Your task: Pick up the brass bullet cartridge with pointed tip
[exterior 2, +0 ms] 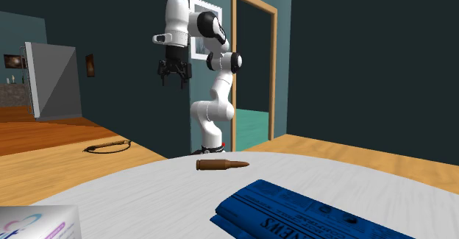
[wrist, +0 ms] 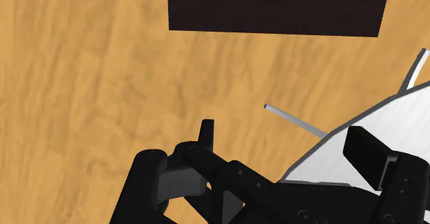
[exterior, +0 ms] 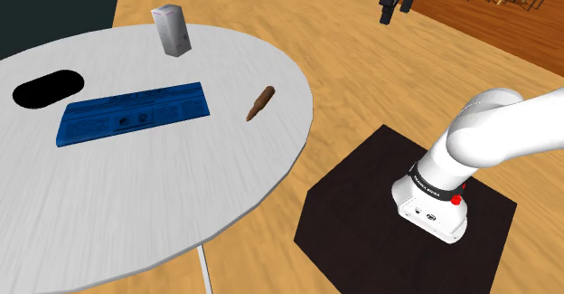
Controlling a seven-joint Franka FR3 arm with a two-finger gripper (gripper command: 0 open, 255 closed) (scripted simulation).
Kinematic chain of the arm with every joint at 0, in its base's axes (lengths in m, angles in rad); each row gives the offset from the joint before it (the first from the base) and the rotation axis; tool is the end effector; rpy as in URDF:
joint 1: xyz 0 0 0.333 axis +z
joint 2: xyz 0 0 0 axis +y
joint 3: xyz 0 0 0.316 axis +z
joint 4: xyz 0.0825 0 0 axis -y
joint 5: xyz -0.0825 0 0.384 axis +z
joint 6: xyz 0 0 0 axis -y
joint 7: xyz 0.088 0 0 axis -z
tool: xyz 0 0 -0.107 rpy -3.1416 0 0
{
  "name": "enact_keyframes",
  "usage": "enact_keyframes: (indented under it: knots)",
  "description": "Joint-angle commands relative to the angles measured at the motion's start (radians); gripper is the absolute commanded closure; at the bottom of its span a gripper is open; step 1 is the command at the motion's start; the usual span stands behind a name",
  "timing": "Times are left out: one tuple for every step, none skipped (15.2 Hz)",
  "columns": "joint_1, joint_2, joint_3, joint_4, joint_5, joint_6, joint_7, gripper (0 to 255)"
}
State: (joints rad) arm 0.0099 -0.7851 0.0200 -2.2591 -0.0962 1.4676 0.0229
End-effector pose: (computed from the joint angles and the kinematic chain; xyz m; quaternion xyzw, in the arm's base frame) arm 0.2966 0.0002 0.6271 0.9985 -0.0042 -0.0019 0.0550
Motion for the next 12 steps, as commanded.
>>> enact_keyframes:
  knots:
    - [0.000,0.000,0.000,0.000,0.000,0.000,0.000,0]
    - [-0.004,-0.005,0.025,-0.018,0.020,0.010,0.052,0]
    - [-0.008,-0.009,0.050,-0.035,0.040,0.021,0.104,0]
    - [-0.013,-0.010,0.076,-0.050,0.061,0.033,0.155,0]
    - [-0.016,-0.009,0.102,-0.063,0.081,0.046,0.207,0]
    - [-0.020,-0.006,0.128,-0.074,0.102,0.059,0.258,0]
    - [-0.024,-0.001,0.155,-0.084,0.122,0.073,0.309,0]
    - [-0.029,0.007,0.182,-0.092,0.142,0.088,0.360,0]
    - [-0.033,0.016,0.209,-0.098,0.162,0.104,0.411,0]
    - [-0.038,0.028,0.236,-0.102,0.181,0.121,0.462,0]
    - [-0.043,0.042,0.263,-0.104,0.199,0.138,0.512,0]
    - [-0.049,0.058,0.290,-0.104,0.217,0.156,0.563,0]
